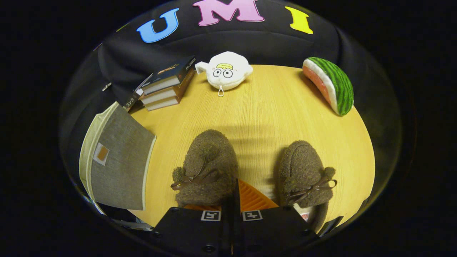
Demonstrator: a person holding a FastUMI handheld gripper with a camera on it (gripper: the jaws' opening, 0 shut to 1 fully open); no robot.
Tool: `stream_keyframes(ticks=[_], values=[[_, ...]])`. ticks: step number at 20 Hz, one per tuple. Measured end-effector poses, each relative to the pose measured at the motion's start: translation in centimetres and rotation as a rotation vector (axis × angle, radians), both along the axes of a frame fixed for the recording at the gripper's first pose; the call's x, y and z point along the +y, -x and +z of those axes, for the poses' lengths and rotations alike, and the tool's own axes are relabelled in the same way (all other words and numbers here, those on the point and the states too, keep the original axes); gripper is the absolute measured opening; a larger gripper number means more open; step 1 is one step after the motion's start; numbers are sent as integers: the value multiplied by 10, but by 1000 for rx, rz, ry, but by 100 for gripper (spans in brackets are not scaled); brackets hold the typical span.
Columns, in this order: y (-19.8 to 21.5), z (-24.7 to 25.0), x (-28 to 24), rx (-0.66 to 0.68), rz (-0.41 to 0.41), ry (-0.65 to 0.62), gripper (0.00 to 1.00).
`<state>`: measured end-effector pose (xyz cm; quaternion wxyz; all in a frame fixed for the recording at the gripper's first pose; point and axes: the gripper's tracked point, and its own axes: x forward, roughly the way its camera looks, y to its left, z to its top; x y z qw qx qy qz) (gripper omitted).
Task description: Open the storage box then place both shoes into the box .Put the left shoe in first, then the right shoe, with the right side of both shoes facing outward in a uniform manner.
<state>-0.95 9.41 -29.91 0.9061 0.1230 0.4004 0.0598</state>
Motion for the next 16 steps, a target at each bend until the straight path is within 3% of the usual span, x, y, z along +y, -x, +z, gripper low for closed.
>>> stream_keyframes(ticks=[2, 10, 16], values=[[1, 30, 4, -18, -23, 24, 7], [-16, 164, 91, -84, -91, -114, 7], [-19, 200, 190, -66, -59, -159, 8]])
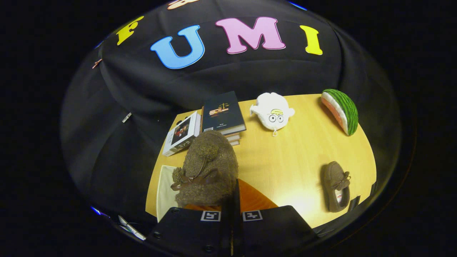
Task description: Open the storage box then place both shoes into the box .Put the left shoe in first, then the right shoe, with the right side of both shoes facing outward in a uniform manner.
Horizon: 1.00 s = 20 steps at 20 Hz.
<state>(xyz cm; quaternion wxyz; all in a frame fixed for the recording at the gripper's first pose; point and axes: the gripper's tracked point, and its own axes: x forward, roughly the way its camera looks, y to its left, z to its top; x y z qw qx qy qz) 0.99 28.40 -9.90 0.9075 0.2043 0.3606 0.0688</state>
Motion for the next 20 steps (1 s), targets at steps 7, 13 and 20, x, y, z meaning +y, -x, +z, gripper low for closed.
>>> stream_keyframes(ticks=[7, 13, 20], values=[[10, -39, 83, 74, 57, 64, 9], [13, -67, 118, 130, 70, 76, 10], [15, -75, 155, 166, 119, 12, 17]])
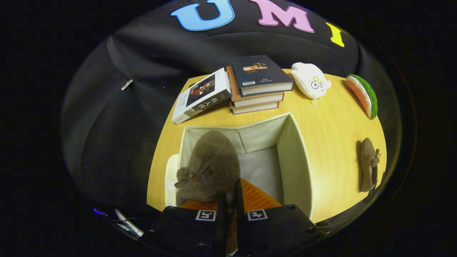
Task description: Open the storage box then place both shoes into the box .Put the left shoe in first, then the right shoe, with the right side of both shoes facing outward in a uniform manner.
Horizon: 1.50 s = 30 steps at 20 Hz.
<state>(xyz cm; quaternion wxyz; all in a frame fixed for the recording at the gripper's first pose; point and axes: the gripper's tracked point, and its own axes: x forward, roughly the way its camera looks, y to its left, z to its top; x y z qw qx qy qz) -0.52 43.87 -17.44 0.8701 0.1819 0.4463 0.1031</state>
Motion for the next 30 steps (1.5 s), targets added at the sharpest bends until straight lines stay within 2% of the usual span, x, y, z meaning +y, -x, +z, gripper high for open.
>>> stream_keyframes(ticks=[2, 3, 5, 7, 8, 9, 11, 20, 25, 30], values=[[8, -4, 9, 23, 33, -22, 26], [12, -6, 13, 29, 51, -25, 33], [24, -14, 24, 60, 119, -41, 54], [30, -8, 33, 63, 152, -81, 82], [29, -6, 30, 54, 155, -83, 92], [28, -4, 28, 49, 155, -89, 95], [29, 0, 22, 38, 153, -105, 99], [36, 48, -38, -111, 115, -181, 99], [36, 84, -113, -236, 64, -187, 98], [35, 64, -224, -335, 26, -24, 98]])
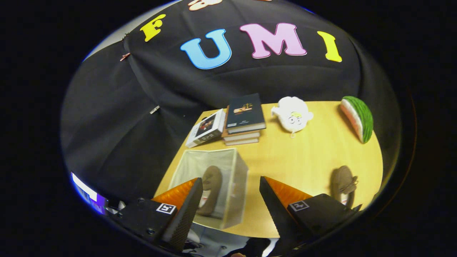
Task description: Open the storage box then place both shoes into the box .Put the left shoe in first, then the right shoe, with the right side of both shoes facing outward in a uniform manner.
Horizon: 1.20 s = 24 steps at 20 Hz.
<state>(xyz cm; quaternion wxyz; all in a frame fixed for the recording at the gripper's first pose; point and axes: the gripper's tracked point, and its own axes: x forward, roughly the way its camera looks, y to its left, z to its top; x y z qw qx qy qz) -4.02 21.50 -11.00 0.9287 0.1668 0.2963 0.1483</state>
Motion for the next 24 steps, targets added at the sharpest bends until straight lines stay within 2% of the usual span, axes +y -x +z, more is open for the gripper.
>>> stream_keyframes(ticks=[4, 8, 12, 16, 20, 24], values=[[9, -46, -96, 15, -53, 137, 99], [29, -95, -181, 95, -111, 177, 99], [43, -143, -239, 165, -124, 241, 99], [48, -195, -265, 262, -102, 259, 99], [35, -237, -255, 343, -57, 227, 99], [10, -267, -247, 364, -24, 250, 90]])
